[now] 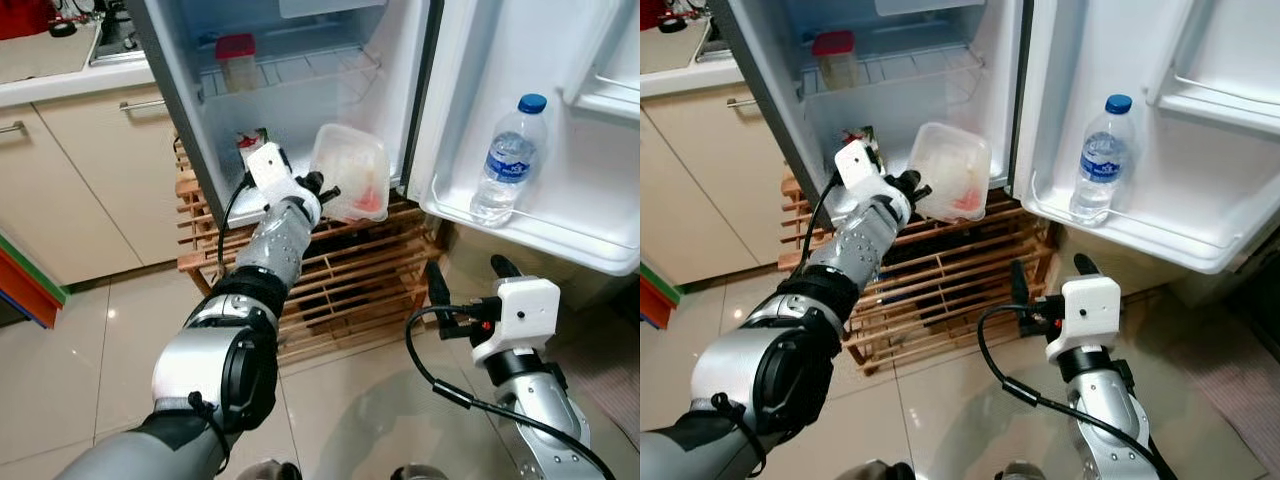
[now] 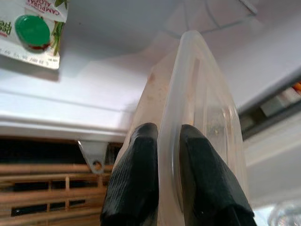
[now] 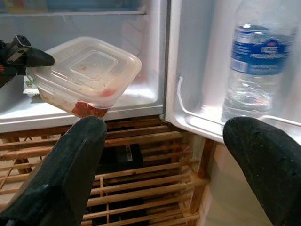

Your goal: Restocking fridge

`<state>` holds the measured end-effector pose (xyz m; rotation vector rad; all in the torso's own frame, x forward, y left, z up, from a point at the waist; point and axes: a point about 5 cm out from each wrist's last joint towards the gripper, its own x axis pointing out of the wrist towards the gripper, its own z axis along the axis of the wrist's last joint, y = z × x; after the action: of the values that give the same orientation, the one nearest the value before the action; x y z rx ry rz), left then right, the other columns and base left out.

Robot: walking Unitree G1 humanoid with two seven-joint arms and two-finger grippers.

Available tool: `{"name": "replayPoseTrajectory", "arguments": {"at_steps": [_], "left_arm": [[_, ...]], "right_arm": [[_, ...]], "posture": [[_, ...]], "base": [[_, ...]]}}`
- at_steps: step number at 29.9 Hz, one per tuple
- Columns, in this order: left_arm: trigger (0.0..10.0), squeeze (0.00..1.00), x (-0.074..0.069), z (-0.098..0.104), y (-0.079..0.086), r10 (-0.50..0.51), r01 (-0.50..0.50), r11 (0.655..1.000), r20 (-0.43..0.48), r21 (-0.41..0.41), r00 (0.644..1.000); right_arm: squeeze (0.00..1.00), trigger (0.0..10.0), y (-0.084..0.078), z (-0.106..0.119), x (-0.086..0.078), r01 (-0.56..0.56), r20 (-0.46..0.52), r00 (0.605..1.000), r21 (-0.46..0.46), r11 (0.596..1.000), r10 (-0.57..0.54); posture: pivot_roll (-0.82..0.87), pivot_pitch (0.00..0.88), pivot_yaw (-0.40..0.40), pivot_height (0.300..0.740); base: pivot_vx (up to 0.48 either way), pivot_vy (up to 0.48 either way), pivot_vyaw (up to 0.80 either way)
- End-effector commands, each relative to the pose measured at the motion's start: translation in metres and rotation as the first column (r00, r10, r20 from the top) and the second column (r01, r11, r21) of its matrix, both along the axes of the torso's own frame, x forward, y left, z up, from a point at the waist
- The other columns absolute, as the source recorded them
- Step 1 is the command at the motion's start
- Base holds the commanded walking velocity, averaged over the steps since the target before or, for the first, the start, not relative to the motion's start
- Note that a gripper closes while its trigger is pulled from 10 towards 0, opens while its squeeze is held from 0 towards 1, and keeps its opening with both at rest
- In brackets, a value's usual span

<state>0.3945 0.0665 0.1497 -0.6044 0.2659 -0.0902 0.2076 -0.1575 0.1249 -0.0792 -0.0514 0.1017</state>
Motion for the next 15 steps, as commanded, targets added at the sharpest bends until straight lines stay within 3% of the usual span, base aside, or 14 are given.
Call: {"name": "replayPoseTrajectory", "arguments": {"at_steps": [1, 11, 15], "left_arm": [[10.0, 0.0, 0.0036, 0.0097, 0.0003, 0.002, -0.002, 1.0, 0.034, 0.009, 0.999], [10.0, 0.0, 0.005, 0.0122, 0.0014, 0.001, -0.003, 0.999, 0.054, 0.039, 0.999], [10.0, 0.0, 0.0058, 0.0143, 0.0016, 0.009, -0.014, 0.996, 0.059, 0.084, 0.998]], "right_arm": [[0.0, 10.0, 0.0024, 0.0026, -0.0008, -0.008, 0.006, 1.0, 0.014, 1.0, 0.008], [0.0, 10.0, 0.0072, -0.0026, -0.0021, -0.02, -0.017, 1.0, 0.028, 0.999, 0.021], [0.0, 10.0, 0.0092, -0.0028, -0.0026, -0.026, -0.021, 0.999, 0.032, 0.999, 0.026]], "posture": [[-0.23, 0.048, 0.091, 0.74], [-0.23, 0.058, 0.094, 0.74], [-0.23, 0.064, 0.099, 0.74]], "base": [[0.435, 0.0, 0.0], [0.438, 0.0, 0.0], [0.0, 0.0, 0.0]]}}
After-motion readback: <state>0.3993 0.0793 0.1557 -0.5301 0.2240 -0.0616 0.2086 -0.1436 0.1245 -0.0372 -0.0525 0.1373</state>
